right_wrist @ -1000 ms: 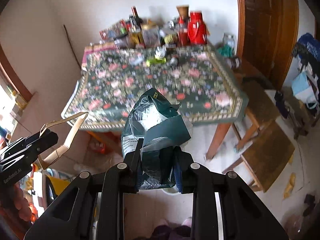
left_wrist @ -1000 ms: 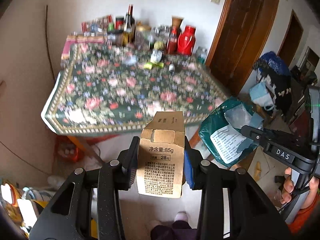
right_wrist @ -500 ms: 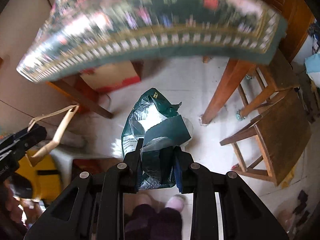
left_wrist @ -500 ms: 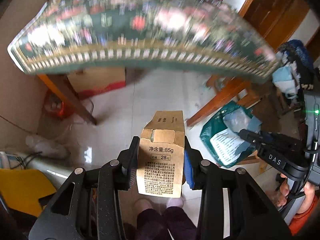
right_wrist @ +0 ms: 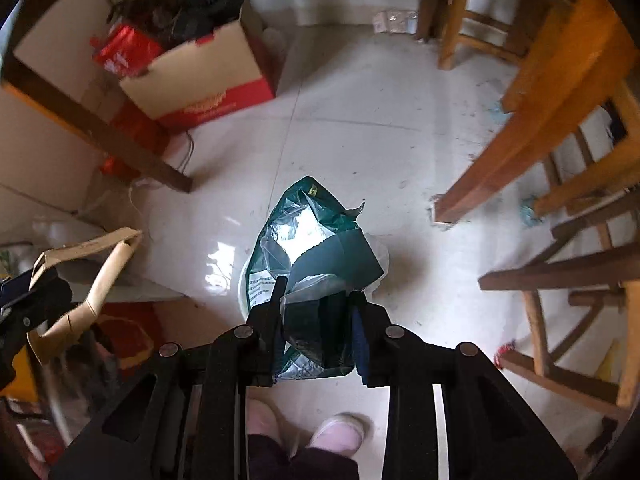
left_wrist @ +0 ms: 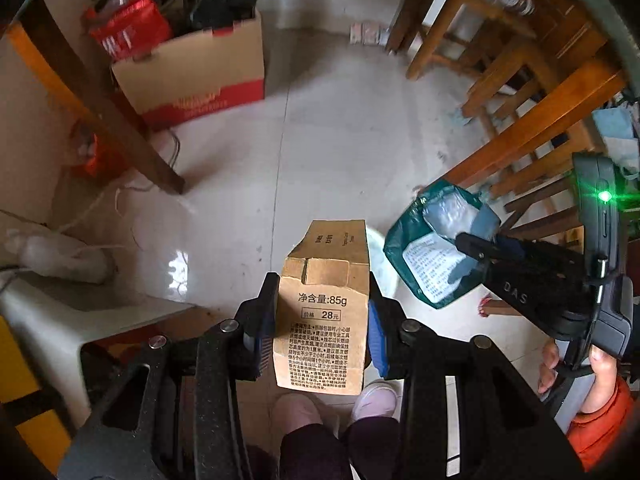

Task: Collect trash
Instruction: 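Carry the paper box and the green bag down toward the bucket with both tools, then open the right tool over the bucket while the left tool drops the paper box in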

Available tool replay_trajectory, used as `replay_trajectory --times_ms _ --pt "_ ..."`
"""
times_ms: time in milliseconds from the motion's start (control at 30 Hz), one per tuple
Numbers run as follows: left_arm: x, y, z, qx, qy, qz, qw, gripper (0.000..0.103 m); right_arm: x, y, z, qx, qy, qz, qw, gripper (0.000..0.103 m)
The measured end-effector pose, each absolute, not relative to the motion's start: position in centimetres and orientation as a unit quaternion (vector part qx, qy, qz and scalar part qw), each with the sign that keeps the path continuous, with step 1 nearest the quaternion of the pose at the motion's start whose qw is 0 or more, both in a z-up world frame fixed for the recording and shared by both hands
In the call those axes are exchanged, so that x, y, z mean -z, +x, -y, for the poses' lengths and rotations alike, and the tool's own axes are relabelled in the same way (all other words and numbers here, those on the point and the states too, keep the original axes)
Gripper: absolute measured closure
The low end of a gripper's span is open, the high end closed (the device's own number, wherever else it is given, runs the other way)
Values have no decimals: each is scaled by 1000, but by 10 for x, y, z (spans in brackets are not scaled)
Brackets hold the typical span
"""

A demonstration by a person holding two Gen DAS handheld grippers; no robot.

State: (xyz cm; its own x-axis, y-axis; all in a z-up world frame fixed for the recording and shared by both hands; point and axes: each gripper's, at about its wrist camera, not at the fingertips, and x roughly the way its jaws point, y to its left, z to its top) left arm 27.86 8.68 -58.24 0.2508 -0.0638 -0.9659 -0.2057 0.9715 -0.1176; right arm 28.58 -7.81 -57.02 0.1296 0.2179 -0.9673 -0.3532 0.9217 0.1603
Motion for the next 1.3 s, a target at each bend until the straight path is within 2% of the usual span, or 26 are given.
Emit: replay_trajectory --times_ms 100,167,233,467,700,867,1000,1300 --pt "616 276 -89 -53 -112 -620 775 64 594 285 72 -211 -48 -642 736 73" --pt "636 273 -92 -56 -113 -624 771 64 606 285 71 -221 -41 -653 723 59" --pt "650 273 -92 -58 -112 -631 766 64 619 284 70 -226 -32 -659 717 52" --pt "689 277 -85 -49 -116 -645 754 64 630 276 76 -227 -50 -660 714 51" --pt "692 295 -73 -21 -155 -655 739 64 607 273 93 -216 -39 -657 721 51" --pt "674 301 -62 -5 -148 -665 732 63 587 271 98 -205 -30 -657 725 51" --pt "647 301 -56 3 -123 -661 740 56 557 269 97 -202 -24 -650 732 51" --pt "540 293 -55 4 -80 -637 767 56 467 269 87 -207 -31 -623 754 51"
